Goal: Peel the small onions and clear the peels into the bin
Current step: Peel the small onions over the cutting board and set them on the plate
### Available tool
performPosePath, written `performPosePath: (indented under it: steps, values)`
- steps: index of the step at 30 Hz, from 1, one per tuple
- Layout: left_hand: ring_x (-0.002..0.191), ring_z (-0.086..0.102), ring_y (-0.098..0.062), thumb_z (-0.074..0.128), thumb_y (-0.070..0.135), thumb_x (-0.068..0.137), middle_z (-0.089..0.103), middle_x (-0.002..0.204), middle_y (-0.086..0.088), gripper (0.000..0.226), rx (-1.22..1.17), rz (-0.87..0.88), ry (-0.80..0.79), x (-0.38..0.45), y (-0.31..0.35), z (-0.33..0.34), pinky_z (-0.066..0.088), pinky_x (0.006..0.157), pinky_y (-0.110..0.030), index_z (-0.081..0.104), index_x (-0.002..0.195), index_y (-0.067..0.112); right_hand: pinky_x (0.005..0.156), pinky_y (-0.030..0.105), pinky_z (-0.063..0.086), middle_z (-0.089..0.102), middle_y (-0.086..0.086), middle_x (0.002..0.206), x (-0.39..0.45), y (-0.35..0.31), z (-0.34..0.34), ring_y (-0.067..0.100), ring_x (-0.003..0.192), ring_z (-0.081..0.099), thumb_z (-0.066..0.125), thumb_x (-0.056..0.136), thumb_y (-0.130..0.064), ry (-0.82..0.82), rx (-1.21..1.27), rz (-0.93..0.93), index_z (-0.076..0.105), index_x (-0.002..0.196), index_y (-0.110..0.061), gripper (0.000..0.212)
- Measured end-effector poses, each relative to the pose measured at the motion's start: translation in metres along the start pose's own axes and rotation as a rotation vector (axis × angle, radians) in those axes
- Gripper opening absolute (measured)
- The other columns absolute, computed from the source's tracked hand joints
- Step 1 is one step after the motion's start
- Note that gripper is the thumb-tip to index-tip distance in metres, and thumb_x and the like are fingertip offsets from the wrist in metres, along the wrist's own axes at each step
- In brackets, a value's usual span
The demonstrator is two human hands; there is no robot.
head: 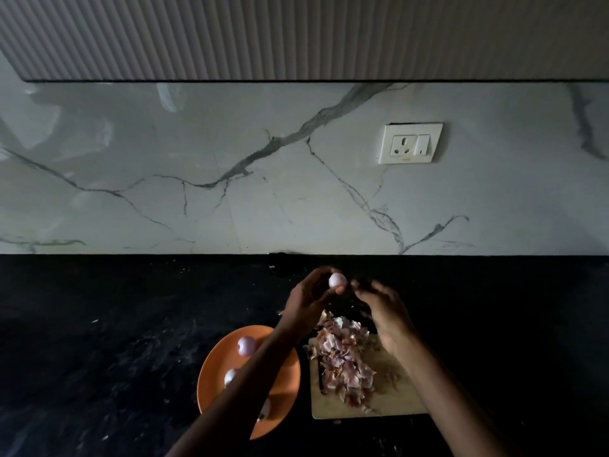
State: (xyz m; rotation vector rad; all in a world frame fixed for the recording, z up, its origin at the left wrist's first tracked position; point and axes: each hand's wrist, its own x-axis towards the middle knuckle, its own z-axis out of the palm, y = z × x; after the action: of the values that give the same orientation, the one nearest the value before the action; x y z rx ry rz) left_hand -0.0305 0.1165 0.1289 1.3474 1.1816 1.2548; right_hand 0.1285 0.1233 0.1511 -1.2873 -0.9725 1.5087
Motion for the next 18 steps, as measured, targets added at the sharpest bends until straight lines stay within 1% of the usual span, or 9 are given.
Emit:
performPosePath:
  steps: [2,4,8,10,12,14,15,16,18]
  values:
    - [0.097,0.065,-0.008,0.069,0.015,0.092,0.070,0.104,0.006,0.028,-0.011,-0.006,-0.009,-0.001,0.001,0.001,0.053,0.083,-0.027,0.063,0.119,0.010,0.074,0.027,0.047,0.076,-0.006,0.087,0.000,0.001,0.000,0.009,0.084,0.068,0.060,0.095,-0.007,-0.001,0.006,0.018,0.073,0.098,-0.019,0.018]
    - [0.097,0.065,-0.009,0.067,0.012,0.093,0.070,0.103,0.005,0.028,-0.041,-0.014,-0.017,-0.002,0.002,0.001,0.052,0.083,-0.026,0.062,0.120,0.005,0.074,0.029,0.047,0.074,-0.002,0.087,0.000,0.001,0.001,0.013,0.084,0.065,0.058,0.095,-0.006,-0.001,0.039,0.052,0.072,0.099,-0.018,0.019]
    - [0.100,0.064,-0.014,0.066,0.009,0.094,0.069,0.106,-0.003,0.031,-0.110,-0.045,-0.046,-0.004,0.003,-0.001,0.051,0.086,-0.027,0.059,0.123,-0.001,0.064,0.026,0.047,0.070,-0.002,0.075,0.000,0.003,0.004,0.011,0.070,0.062,0.058,0.094,-0.001,0.017,0.151,0.145,0.071,0.092,-0.017,0.020]
    - [0.099,0.064,-0.013,0.064,0.005,0.094,0.069,0.105,-0.002,0.032,-0.127,-0.060,-0.046,-0.005,0.002,-0.001,0.052,0.084,-0.025,0.058,0.124,-0.004,0.061,0.026,0.045,0.069,-0.004,0.072,0.002,0.006,0.003,0.010,0.067,0.059,0.060,0.093,-0.004,0.023,0.130,0.173,0.071,0.091,-0.017,0.017]
    - [0.098,0.066,-0.011,0.063,0.003,0.094,0.071,0.104,0.000,0.032,-0.132,-0.084,-0.028,-0.005,0.000,-0.001,0.052,0.082,-0.023,0.057,0.124,-0.004,0.061,0.026,0.043,0.068,-0.004,0.074,0.002,0.006,0.001,0.010,0.068,0.057,0.062,0.092,-0.009,0.001,0.064,0.155,0.073,0.093,-0.018,0.013]
    - [0.100,0.069,-0.013,0.067,0.006,0.092,0.072,0.107,-0.003,0.033,-0.102,-0.087,0.023,-0.005,-0.001,-0.001,0.054,0.083,-0.025,0.060,0.123,0.000,0.063,0.027,0.044,0.070,-0.003,0.079,0.001,0.004,-0.002,0.012,0.072,0.059,0.064,0.094,-0.016,-0.008,-0.043,0.073,0.073,0.095,-0.020,0.010]
    - [0.102,0.070,-0.014,0.072,0.008,0.089,0.073,0.109,-0.004,0.034,-0.059,-0.074,0.050,-0.004,0.000,-0.001,0.056,0.083,-0.026,0.062,0.121,0.002,0.065,0.028,0.046,0.071,-0.001,0.084,0.002,0.003,-0.005,0.014,0.078,0.062,0.064,0.095,-0.019,-0.006,-0.112,0.026,0.072,0.094,-0.020,0.008]
    - [0.103,0.070,-0.016,0.076,0.010,0.086,0.073,0.109,-0.004,0.036,-0.015,-0.063,0.070,-0.004,0.000,0.000,0.056,0.084,-0.027,0.063,0.120,0.005,0.070,0.033,0.049,0.072,0.004,0.089,0.003,0.003,-0.007,0.018,0.086,0.065,0.064,0.096,-0.024,0.000,-0.190,-0.021,0.071,0.094,-0.020,0.009]
    - [0.103,0.070,-0.015,0.082,0.012,0.080,0.074,0.108,-0.001,0.042,0.050,-0.052,0.105,-0.002,0.000,0.000,0.057,0.085,-0.027,0.064,0.118,0.010,0.085,0.045,0.053,0.072,0.015,0.103,0.008,0.005,-0.013,0.028,0.104,0.067,0.062,0.097,-0.039,0.026,-0.302,-0.075,0.070,0.094,-0.017,0.023]
